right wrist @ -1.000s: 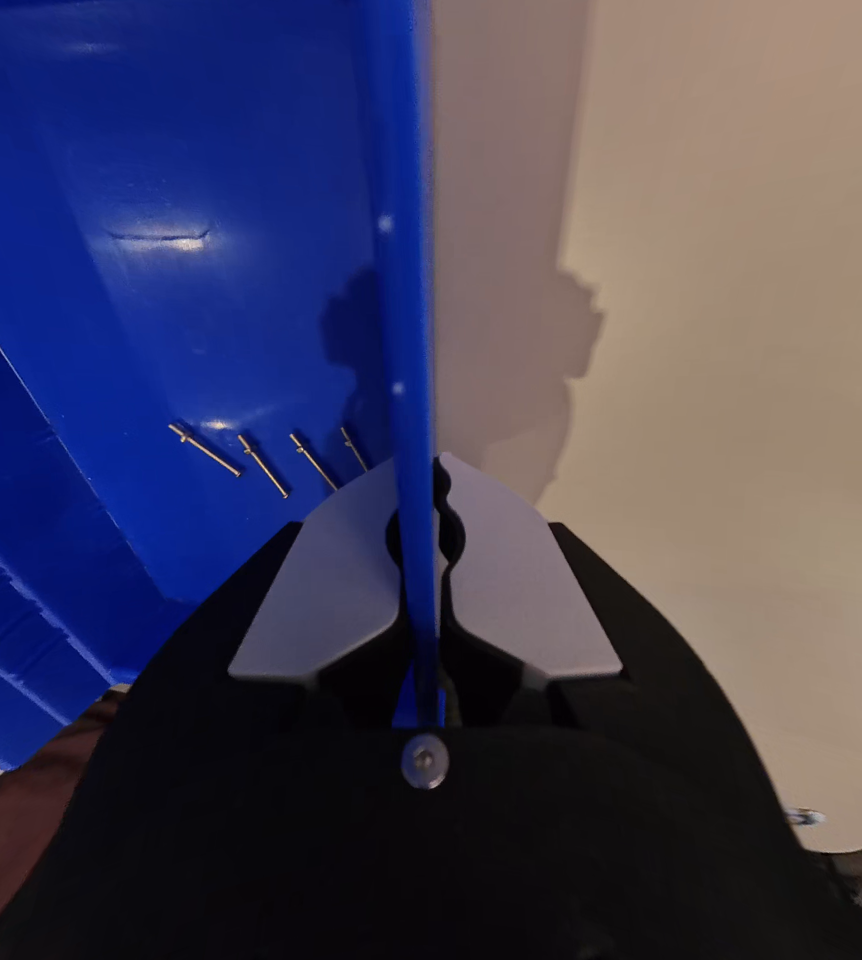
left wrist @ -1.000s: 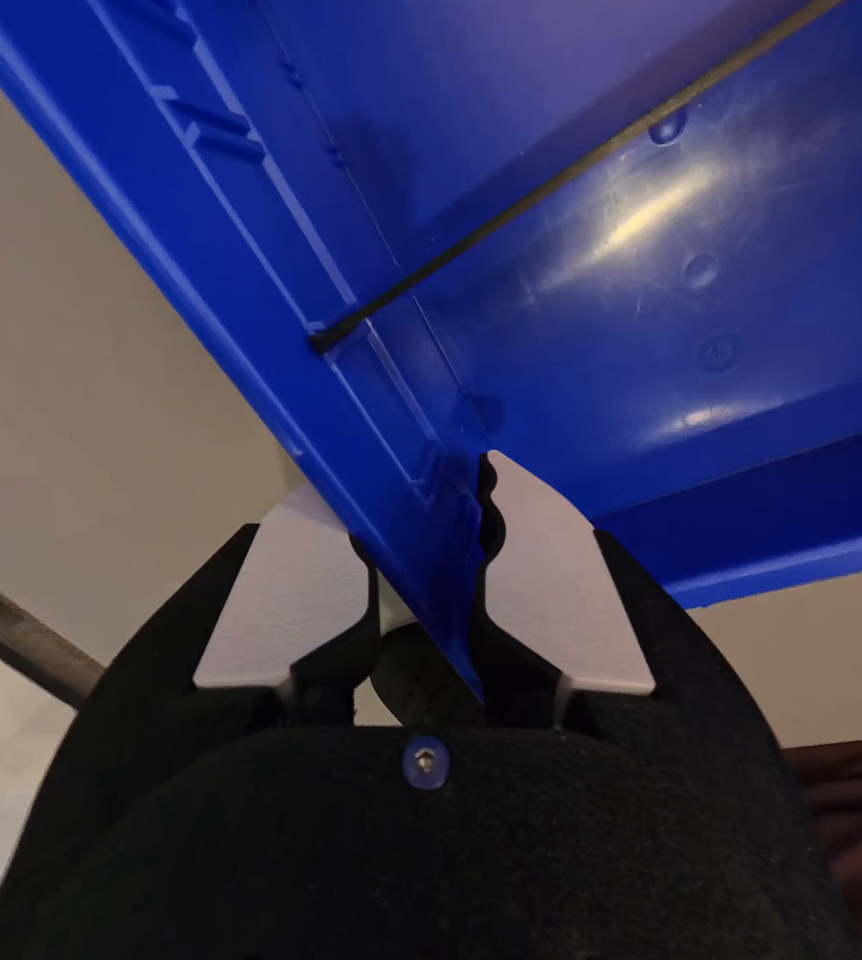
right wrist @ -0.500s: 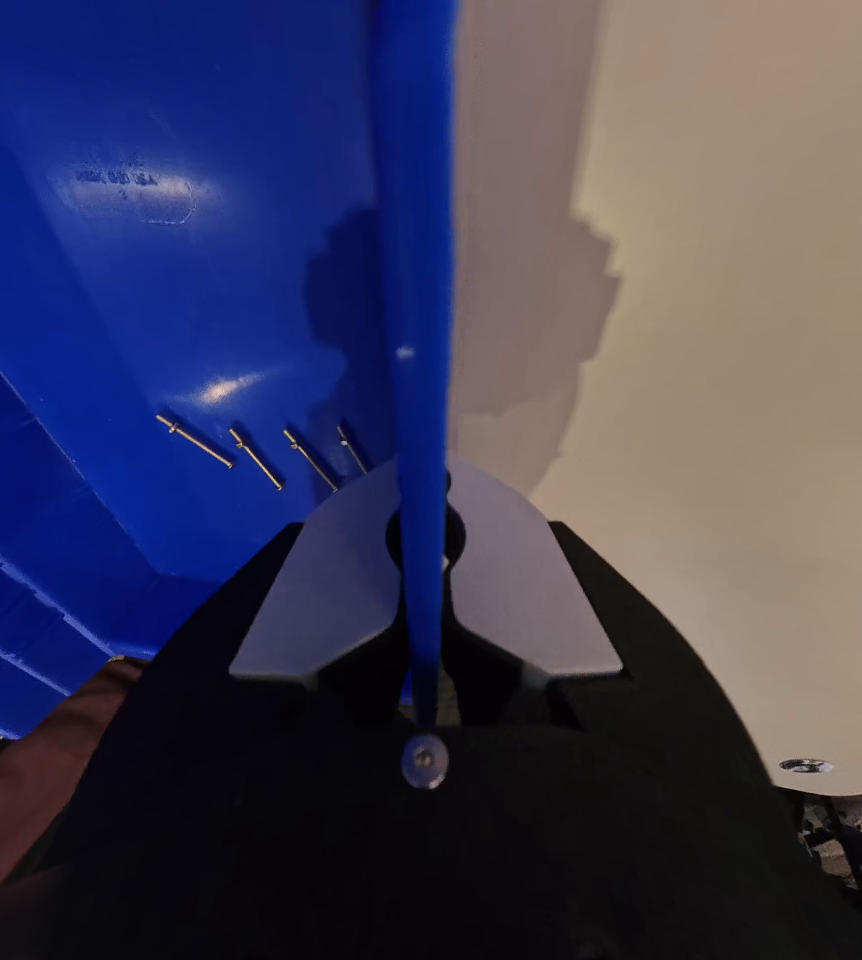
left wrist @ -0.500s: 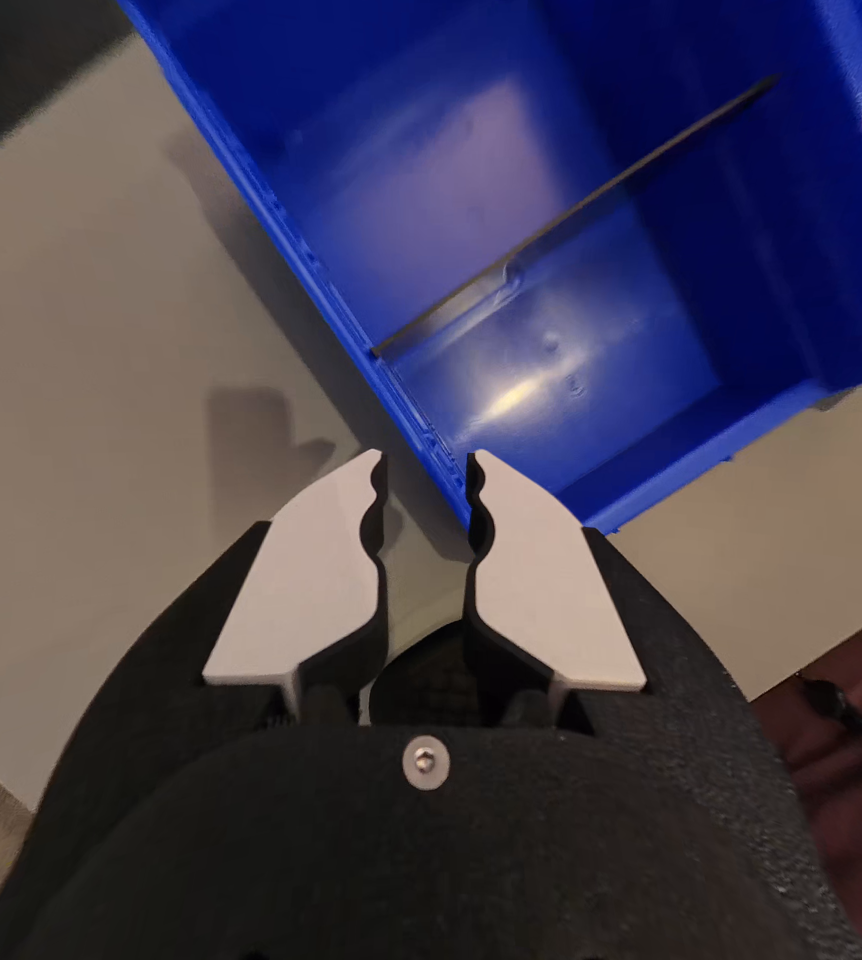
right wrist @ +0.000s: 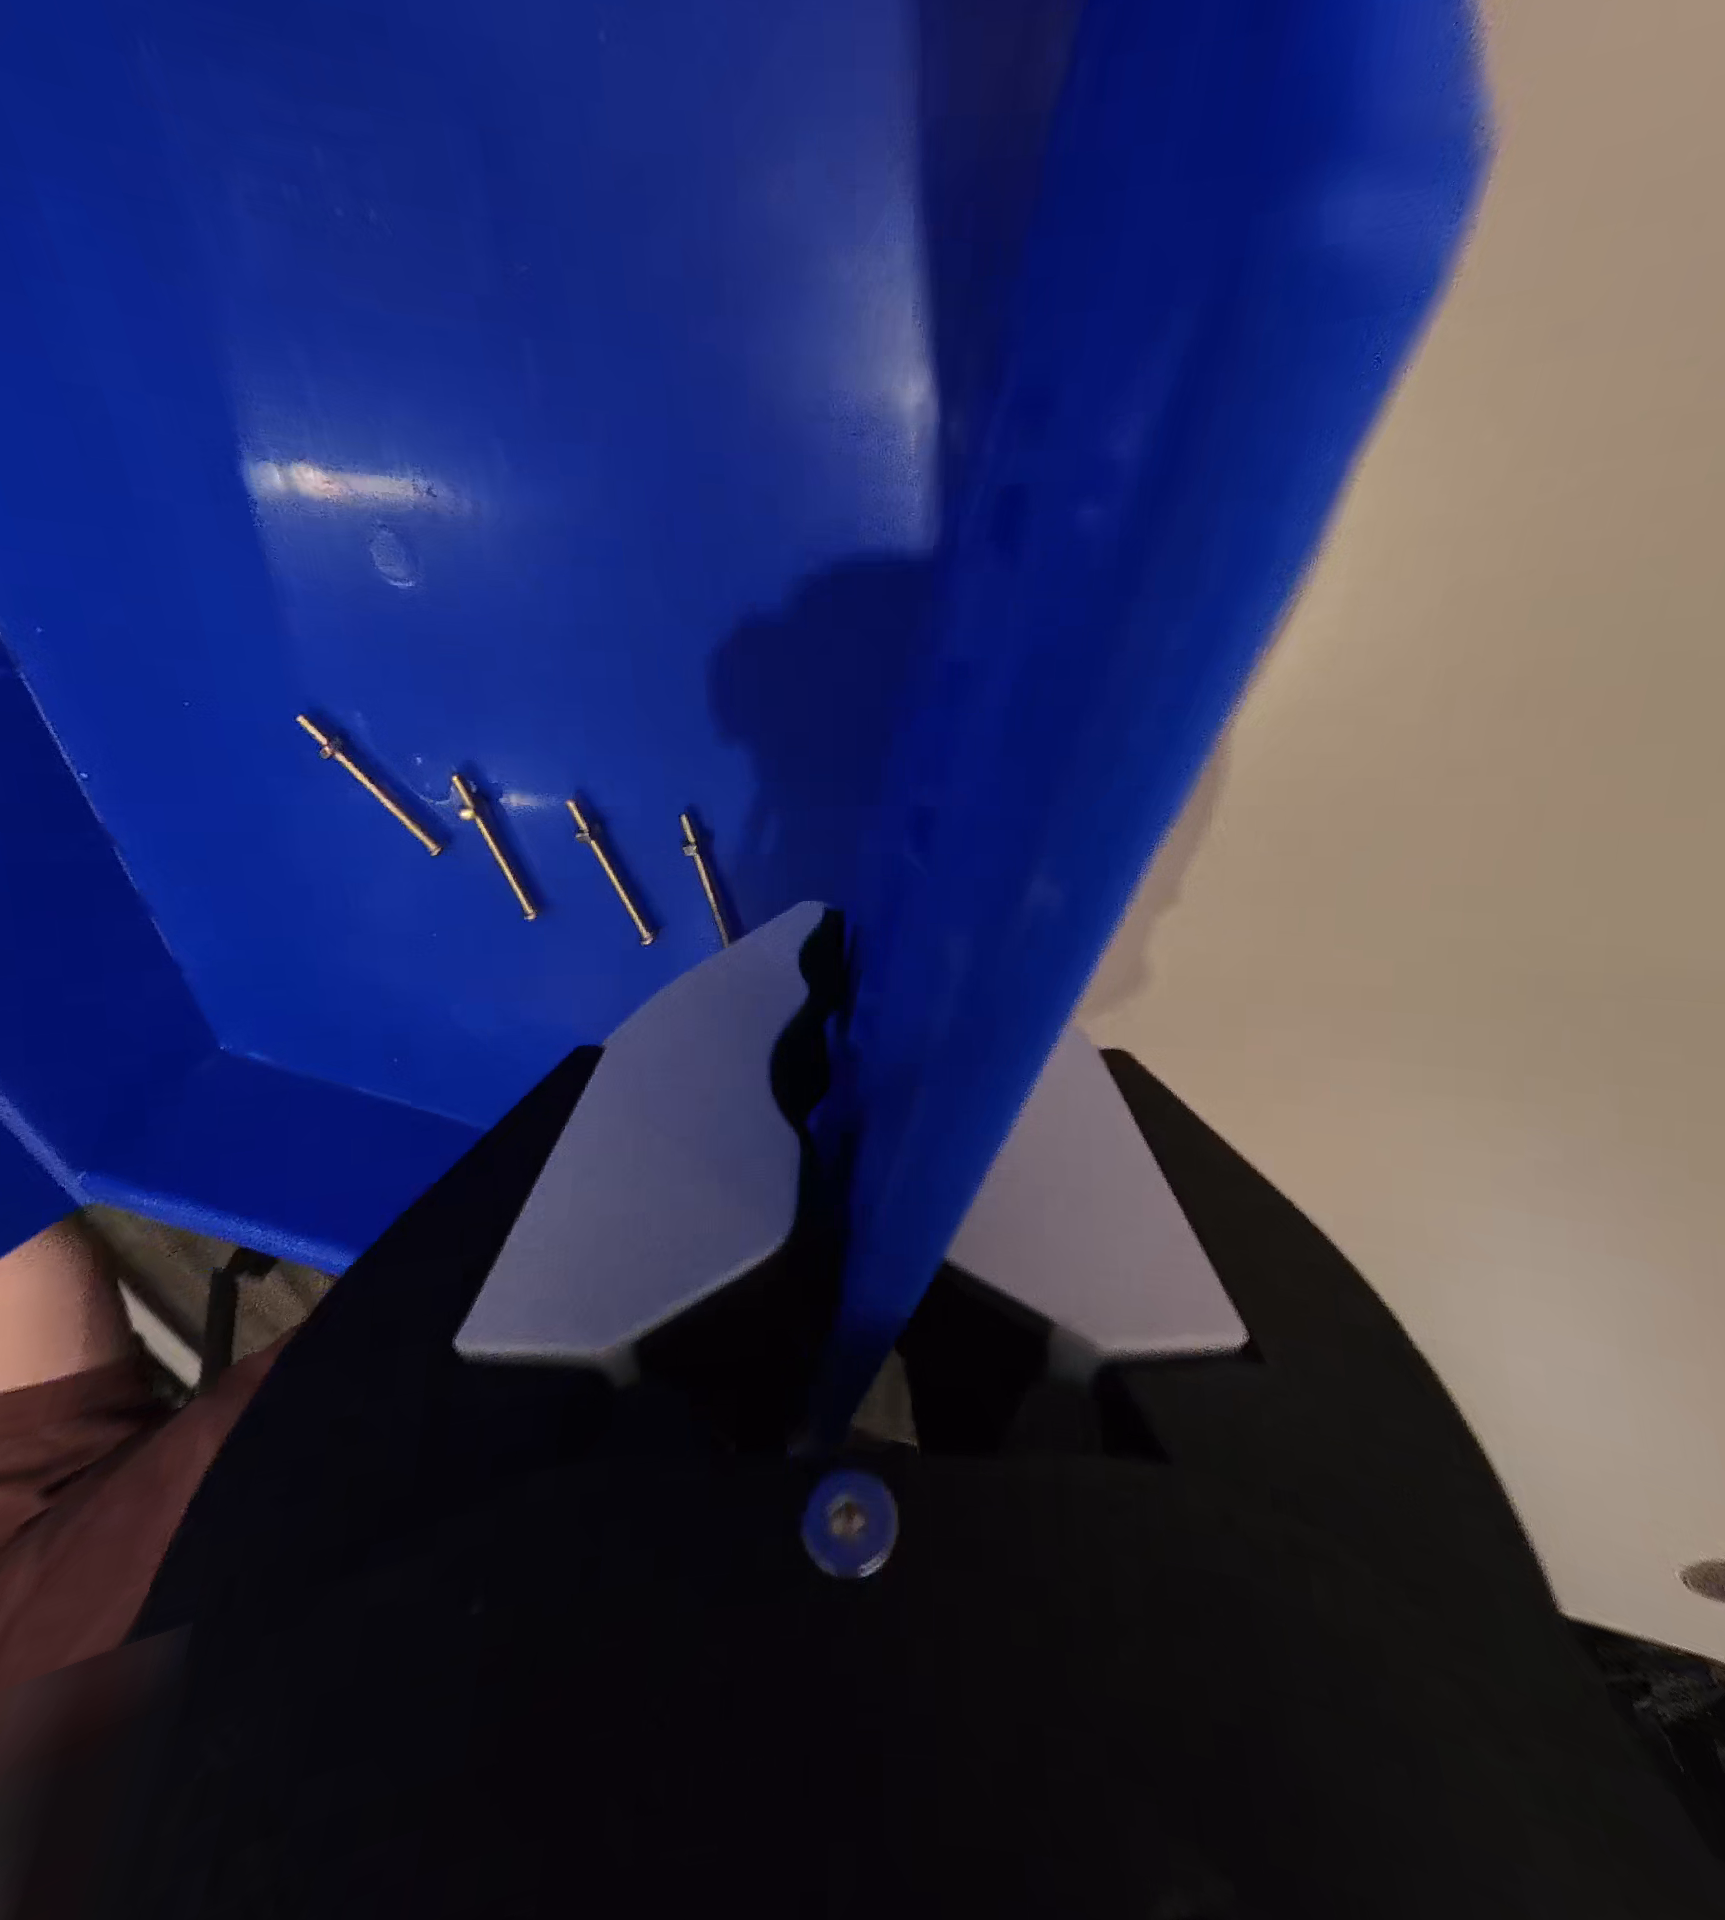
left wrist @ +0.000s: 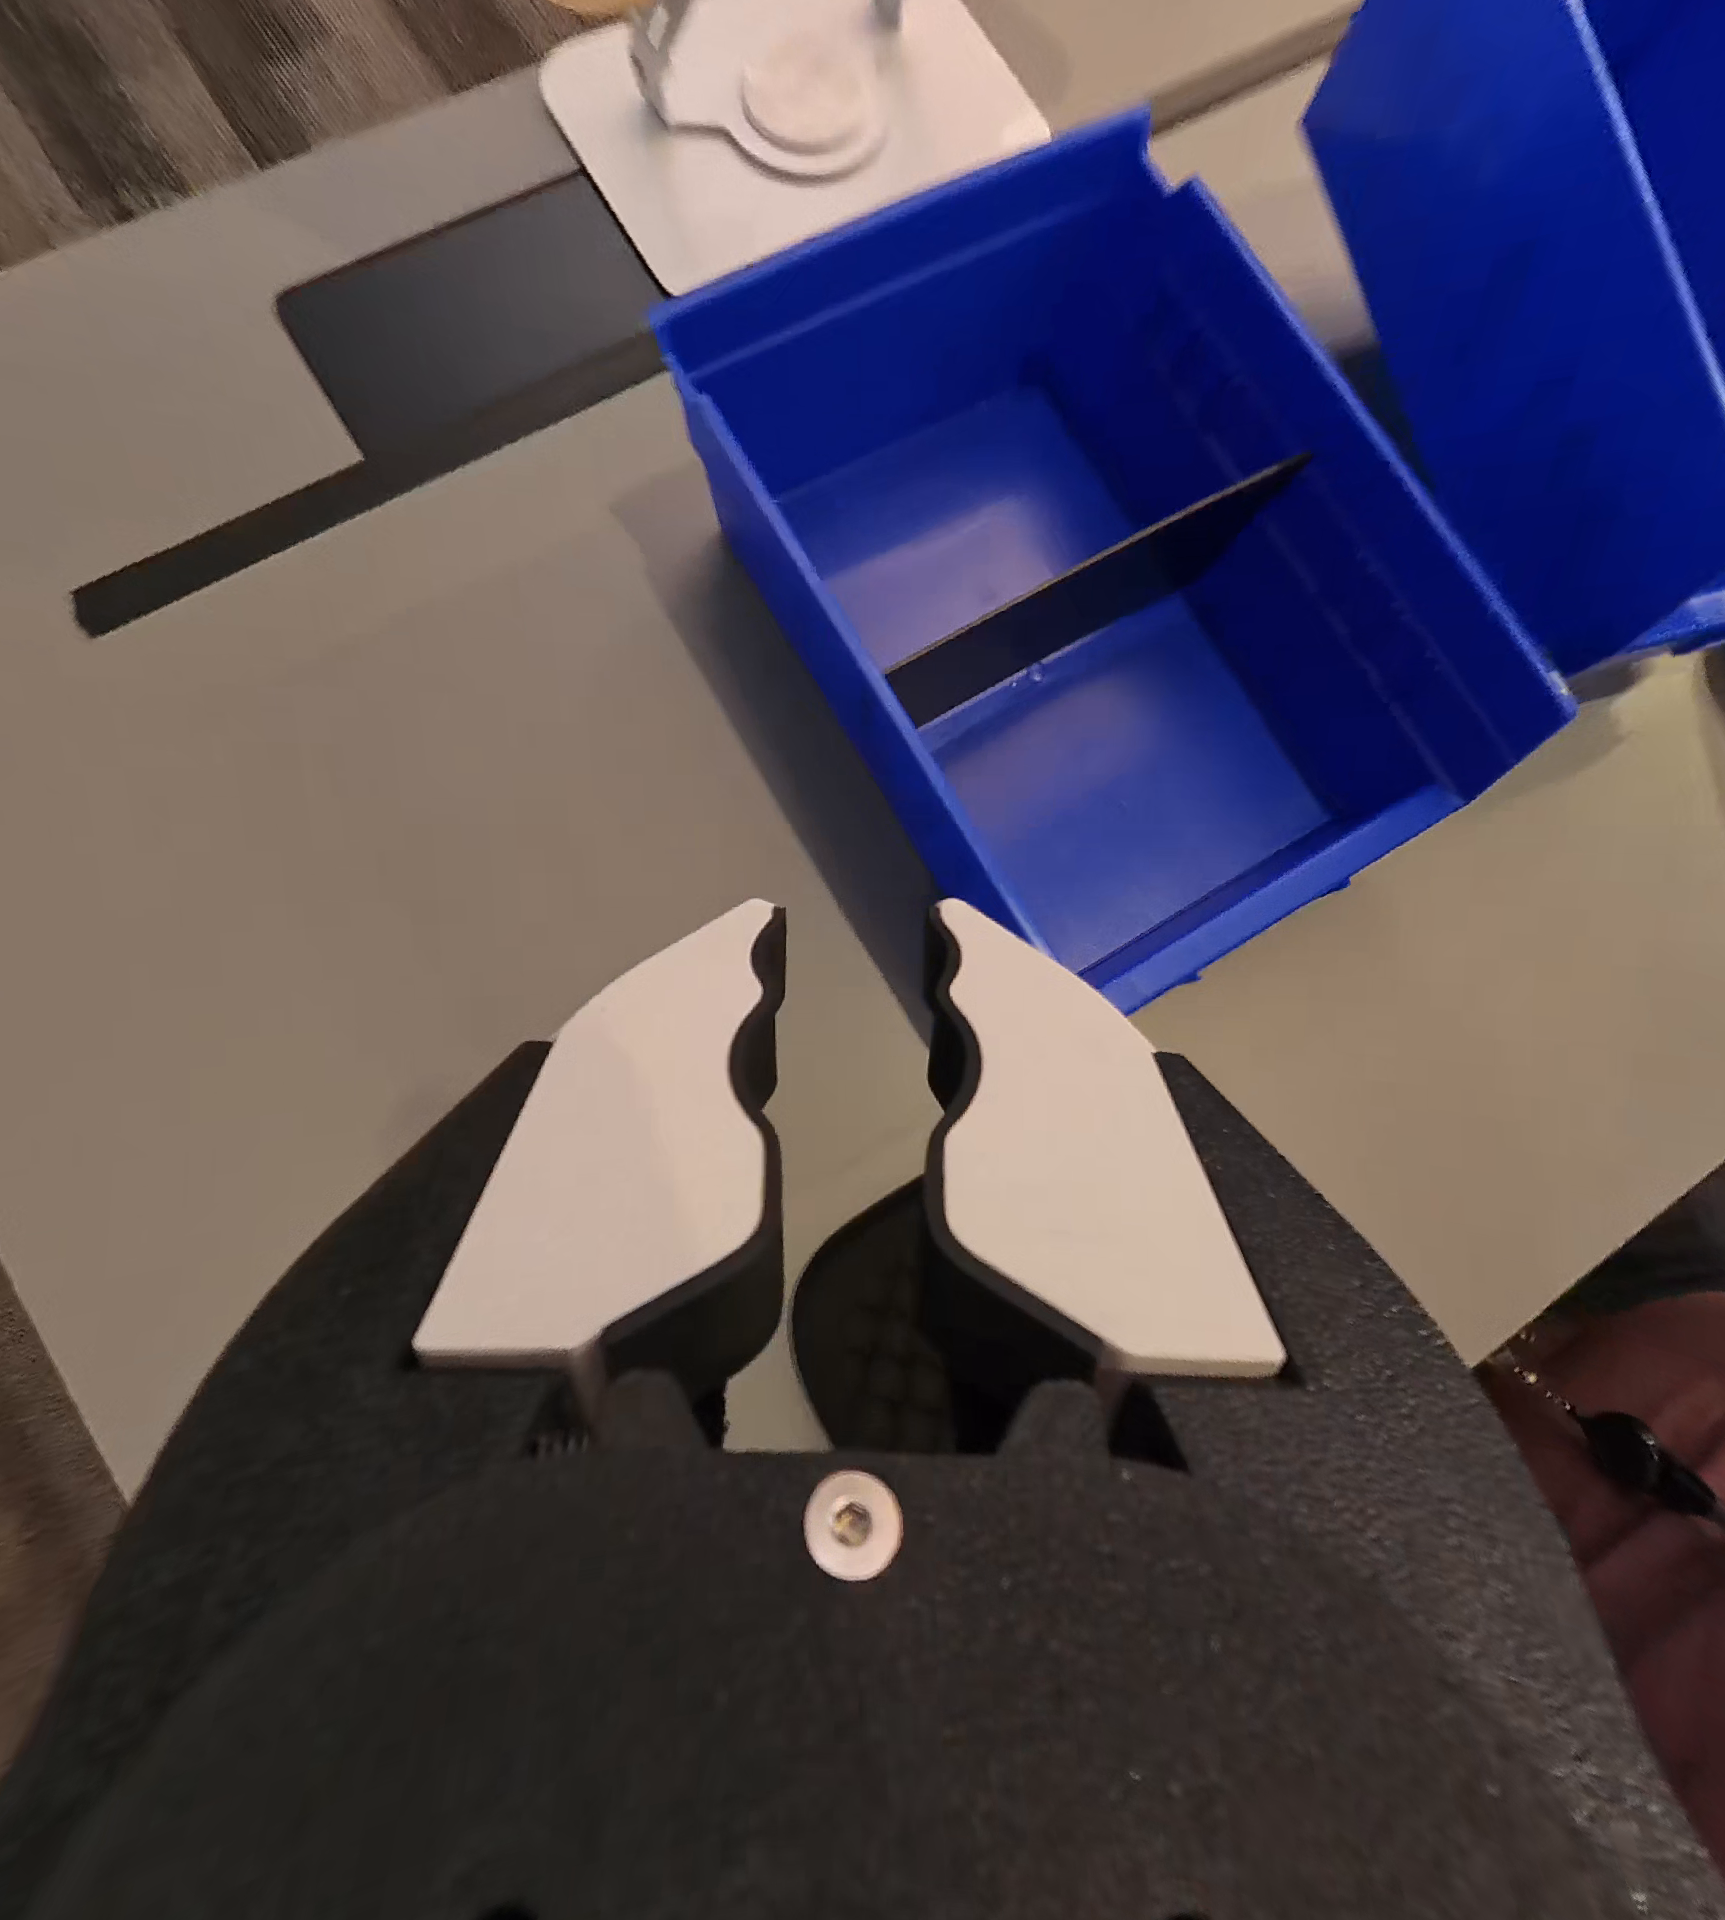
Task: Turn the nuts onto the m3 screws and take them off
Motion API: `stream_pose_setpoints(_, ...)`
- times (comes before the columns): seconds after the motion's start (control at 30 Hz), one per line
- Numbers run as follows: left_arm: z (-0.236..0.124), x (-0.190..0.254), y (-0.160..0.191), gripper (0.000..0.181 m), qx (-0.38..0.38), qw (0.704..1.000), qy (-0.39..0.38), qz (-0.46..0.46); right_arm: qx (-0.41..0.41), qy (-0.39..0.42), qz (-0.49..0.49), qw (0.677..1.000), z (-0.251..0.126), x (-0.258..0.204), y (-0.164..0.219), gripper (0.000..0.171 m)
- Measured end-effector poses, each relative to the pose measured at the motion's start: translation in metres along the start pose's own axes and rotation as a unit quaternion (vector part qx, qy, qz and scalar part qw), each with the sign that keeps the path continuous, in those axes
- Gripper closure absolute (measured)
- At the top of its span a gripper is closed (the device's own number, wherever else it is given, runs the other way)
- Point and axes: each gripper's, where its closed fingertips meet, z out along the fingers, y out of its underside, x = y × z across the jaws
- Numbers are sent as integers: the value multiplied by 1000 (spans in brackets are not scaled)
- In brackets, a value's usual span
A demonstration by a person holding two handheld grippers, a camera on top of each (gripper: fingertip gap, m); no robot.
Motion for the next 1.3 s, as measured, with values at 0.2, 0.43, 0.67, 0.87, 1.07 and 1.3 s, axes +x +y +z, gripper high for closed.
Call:
stream_pose_setpoints(0.2,-23,-25,10,158,34,998,-4,-45,-7,42,-2,999,-60,-24,12,166)
stream_pose_setpoints(0.43,-39,-76,31,159,61,988,-23,-142,-26,41,-84,995,-95,-151,5,165)
stream_pose_setpoints(0.67,-69,-127,62,159,106,965,-65,-233,-53,53,-213,974,-60,-318,-8,166)
stream_pose_setpoints(0.87,-102,-153,87,156,159,938,-93,-293,-71,13,-291,954,1,-455,-13,165)
stream_pose_setpoints(1.07,-136,-155,94,156,216,920,-109,-309,-101,20,-332,938,50,-539,-7,166)
stream_pose_setpoints(1.3,-139,-136,76,156,216,934,-116,-259,-110,49,-327,937,92,-580,-7,166)
